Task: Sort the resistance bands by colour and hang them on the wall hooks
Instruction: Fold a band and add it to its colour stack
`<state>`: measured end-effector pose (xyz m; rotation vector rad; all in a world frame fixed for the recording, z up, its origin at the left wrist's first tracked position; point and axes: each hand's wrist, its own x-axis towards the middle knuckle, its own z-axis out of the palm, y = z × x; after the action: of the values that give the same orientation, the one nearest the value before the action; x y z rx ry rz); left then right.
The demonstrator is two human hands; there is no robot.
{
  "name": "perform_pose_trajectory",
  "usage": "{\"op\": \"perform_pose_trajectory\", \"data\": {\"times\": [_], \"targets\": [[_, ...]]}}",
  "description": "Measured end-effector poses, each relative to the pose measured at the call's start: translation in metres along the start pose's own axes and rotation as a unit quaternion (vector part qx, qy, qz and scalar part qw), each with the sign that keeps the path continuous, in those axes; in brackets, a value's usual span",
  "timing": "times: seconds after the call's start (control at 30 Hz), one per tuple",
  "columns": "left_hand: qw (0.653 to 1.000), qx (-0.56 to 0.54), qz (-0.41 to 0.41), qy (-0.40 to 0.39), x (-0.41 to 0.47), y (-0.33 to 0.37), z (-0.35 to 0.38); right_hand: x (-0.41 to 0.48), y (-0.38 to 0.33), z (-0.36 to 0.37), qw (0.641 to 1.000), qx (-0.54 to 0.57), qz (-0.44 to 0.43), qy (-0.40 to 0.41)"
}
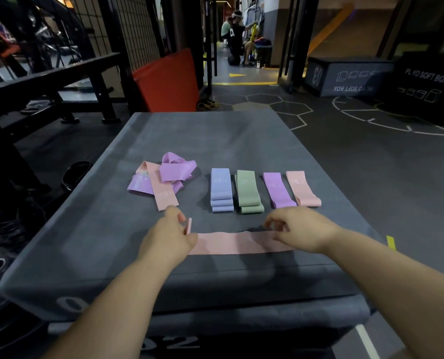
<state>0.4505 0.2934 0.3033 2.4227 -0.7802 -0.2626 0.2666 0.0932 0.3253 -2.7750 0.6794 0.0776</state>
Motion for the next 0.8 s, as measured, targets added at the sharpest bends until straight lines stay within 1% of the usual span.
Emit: {"op": "perform_pose_trajectory", "data": {"times": [0.1,0.13,0.2,0.3,0.37,0.43,0.47,0.53,0.63,0.73,0.8], "targets": [[0.998,-0.042,0.044,-0.009,-0.006,0.017,0.01,-0.003,-0.025,0.003,0.987,0.155,-0.037,0.009],[0.997,-0.051,0.058,-0.012,-0.009,0.023,0.014,-0.003,-0.034,0.005,0.981,0.189,-0.053,0.002],[0.994,-0.061,0.089,-0.013,-0.014,0.034,0.022,-0.005,-0.047,0.007,0.972,0.222,-0.074,-0.015],[0.99,-0.063,0.129,-0.01,-0.022,0.049,0.029,-0.006,-0.056,0.009,0.958,0.28,-0.058,-0.032],[0.987,-0.064,0.147,-0.008,-0.025,0.054,0.034,-0.004,-0.056,0.01,0.951,0.306,-0.037,-0.023],[0.983,-0.071,0.17,-0.009,-0.026,0.057,0.039,-0.003,-0.053,0.012,0.937,0.348,-0.018,-0.009],[0.981,-0.066,0.183,-0.01,-0.025,0.057,0.042,-0.002,-0.05,0.012,0.937,0.348,-0.012,0.005],[0.981,-0.015,0.195,-0.011,-0.022,0.055,0.045,0.0,-0.041,0.011,0.949,0.313,-0.004,0.037],[0.98,0.065,0.181,-0.049,-0.012,0.048,0.046,-0.002,-0.029,0.009,0.939,0.34,0.004,0.039],[0.975,0.064,0.188,-0.095,-0.004,0.043,0.046,-0.002,-0.019,0.006,0.938,0.345,0.017,0.041],[0.975,0.051,0.186,-0.109,0.0,0.041,0.047,-0.003,-0.013,0.004,0.943,0.329,0.027,0.05]]}}
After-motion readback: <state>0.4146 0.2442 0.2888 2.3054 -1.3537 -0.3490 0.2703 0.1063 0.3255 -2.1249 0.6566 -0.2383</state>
